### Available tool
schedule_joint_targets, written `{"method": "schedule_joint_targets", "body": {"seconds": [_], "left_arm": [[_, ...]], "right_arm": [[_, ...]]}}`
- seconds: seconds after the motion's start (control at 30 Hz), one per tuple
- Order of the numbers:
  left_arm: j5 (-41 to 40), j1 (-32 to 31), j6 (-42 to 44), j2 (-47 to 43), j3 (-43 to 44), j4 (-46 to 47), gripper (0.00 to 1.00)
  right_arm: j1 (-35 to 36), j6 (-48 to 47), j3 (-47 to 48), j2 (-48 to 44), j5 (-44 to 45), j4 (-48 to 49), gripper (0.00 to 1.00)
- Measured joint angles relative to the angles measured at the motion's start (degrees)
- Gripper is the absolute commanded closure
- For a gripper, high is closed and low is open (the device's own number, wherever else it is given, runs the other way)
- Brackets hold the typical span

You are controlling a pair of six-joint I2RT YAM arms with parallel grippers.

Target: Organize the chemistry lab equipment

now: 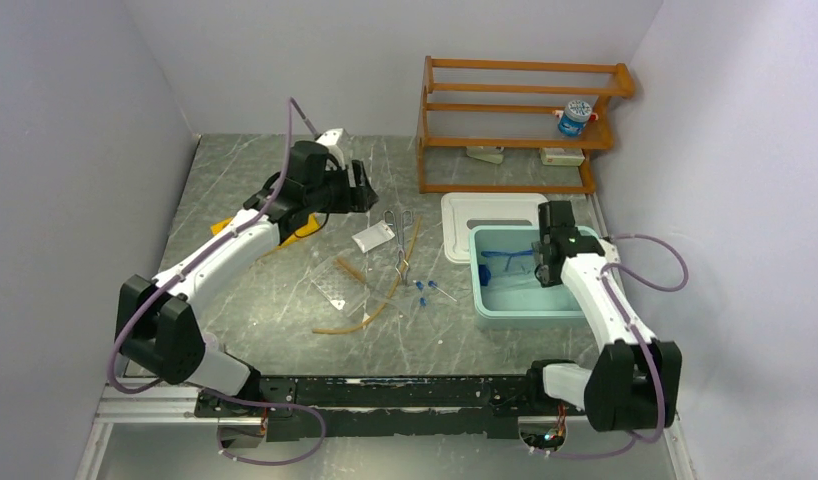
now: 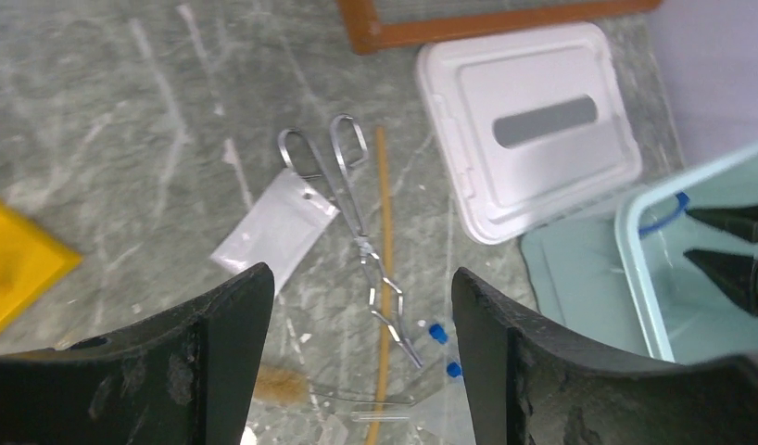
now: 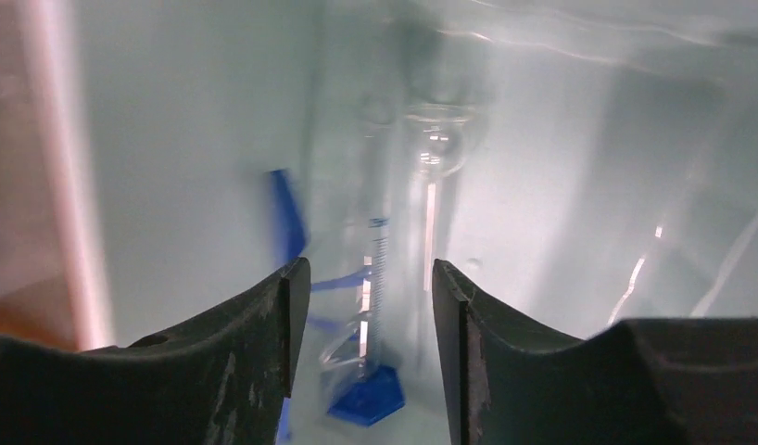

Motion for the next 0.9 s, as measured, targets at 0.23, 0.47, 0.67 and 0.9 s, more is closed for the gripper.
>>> {"method": "schedule_joint_targets", "body": {"seconds": [0.23, 0.47, 0.67, 0.9], "left_arm": [[4.87, -3.76, -0.5, 6.56, 0.0, 1.95, 0.28], [6.71, -6.6, -4.07, 17.27, 0.02, 2.08, 0.45], [6.78, -9.64, -5.16, 24.61, 1.64, 1.97, 0.51], [2.86, -11.65, -6.45, 28.15, 4.66, 2.16, 0.62]], "right_arm": [[0.04, -8.07, 2.27, -9.22, -0.81, -0.26, 0.41], [0.04, -17.9, 3.26, -12.79, -3.32, 0.83, 0.41], [0.04, -26.88, 3.72, -12.79, -7.78, 4.76, 0.42], [0.07, -32.37, 3.72, -12.52, -13.27, 8.07, 0.42]]}}
